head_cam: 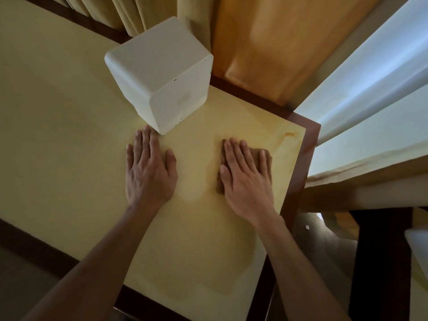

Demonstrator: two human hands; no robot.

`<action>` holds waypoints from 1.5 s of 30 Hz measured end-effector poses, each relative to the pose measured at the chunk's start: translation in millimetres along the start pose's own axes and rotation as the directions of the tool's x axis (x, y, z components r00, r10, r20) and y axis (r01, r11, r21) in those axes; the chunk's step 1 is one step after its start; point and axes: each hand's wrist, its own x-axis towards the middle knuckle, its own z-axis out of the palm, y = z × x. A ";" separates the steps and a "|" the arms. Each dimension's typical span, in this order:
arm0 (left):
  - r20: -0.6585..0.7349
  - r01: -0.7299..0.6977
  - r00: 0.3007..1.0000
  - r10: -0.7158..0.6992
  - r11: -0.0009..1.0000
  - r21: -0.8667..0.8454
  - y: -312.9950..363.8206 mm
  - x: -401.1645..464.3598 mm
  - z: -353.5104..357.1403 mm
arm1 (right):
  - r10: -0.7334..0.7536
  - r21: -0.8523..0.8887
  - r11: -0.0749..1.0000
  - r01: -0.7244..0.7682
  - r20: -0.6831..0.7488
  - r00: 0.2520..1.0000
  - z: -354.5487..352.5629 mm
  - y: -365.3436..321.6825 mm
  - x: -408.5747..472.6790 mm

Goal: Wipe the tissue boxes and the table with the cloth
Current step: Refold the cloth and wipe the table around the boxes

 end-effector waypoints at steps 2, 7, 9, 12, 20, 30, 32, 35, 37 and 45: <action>0.005 0.004 1.000 -0.004 1.000 -0.003 -0.9 0.2 0.0 | 0.079 -0.024 0.997 -0.080 -0.021 0.997 -5.9 25.7 2.3; -0.015 0.024 1.000 -0.024 1.000 -0.006 2.9 1.3 2.8 | 0.254 0.015 0.967 -0.253 -0.056 0.966 -31.9 87.5 52.2; -0.017 0.026 1.000 -0.026 1.000 -0.005 1.4 1.0 3.7 | 0.256 0.046 0.966 -0.253 -0.070 0.964 -37.3 86.1 82.3; -0.019 0.029 0.999 -0.030 1.000 -0.008 -0.2 1.3 3.4 | 0.228 0.051 0.973 -0.224 -0.089 0.970 -35.2 62.0 105.6; -0.013 0.018 1.000 -0.019 1.000 -0.014 1.8 0.9 0.1 | -0.031 0.053 0.998 0.033 -0.023 0.999 -5.5 -11.6 58.3; -0.007 0.017 1.000 -0.017 1.000 -0.024 2.3 -1.8 -0.6 | -0.044 -0.051 0.998 0.045 0.009 0.999 -5.0 40.4 -36.8; -0.004 0.019 1.000 -0.019 1.000 -0.017 1.7 -1.8 0.8 | 0.080 -0.053 0.995 -0.083 -0.054 0.995 -11.2 59.2 -17.7; -0.009 0.025 1.000 -0.025 1.000 -0.016 3.3 0.0 2.0 | 0.215 0.000 0.976 -0.216 -0.094 0.972 -21.4 72.9 35.6; -0.014 0.021 1.000 -0.022 1.000 -0.008 4.5 0.6 3.2 | 0.239 0.045 0.971 -0.236 -0.119 0.964 -24.8 65.6 73.0; -0.006 0.024 1.000 -0.024 1.000 -0.003 2.6 2.7 1.4 | -0.007 0.055 0.998 0.009 -0.047 0.999 -11.5 -37.0 104.8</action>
